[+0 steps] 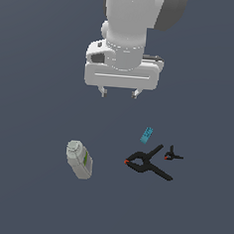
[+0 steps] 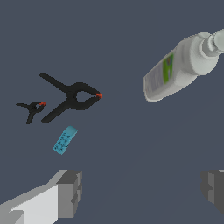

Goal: Pick up a designated object from a clutter of objects.

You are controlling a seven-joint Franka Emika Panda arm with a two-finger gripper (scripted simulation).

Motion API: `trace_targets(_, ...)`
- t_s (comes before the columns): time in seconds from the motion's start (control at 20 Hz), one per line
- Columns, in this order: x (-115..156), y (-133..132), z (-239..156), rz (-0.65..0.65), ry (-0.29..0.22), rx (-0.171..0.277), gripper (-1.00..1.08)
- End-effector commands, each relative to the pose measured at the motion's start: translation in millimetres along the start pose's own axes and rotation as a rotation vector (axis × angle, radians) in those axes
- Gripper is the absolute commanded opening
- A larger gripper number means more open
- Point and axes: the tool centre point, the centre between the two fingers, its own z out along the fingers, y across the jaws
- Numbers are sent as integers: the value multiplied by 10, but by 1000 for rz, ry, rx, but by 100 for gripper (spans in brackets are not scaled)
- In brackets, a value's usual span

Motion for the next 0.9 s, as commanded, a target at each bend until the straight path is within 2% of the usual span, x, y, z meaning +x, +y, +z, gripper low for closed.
trace_targets(0.0,0,0,0,0,0,0,100)
trace_targets(0.45,47,244,-80,7,30,-6,100)
trace_targets(0.85,62,189,-8,21,29,-6,100)
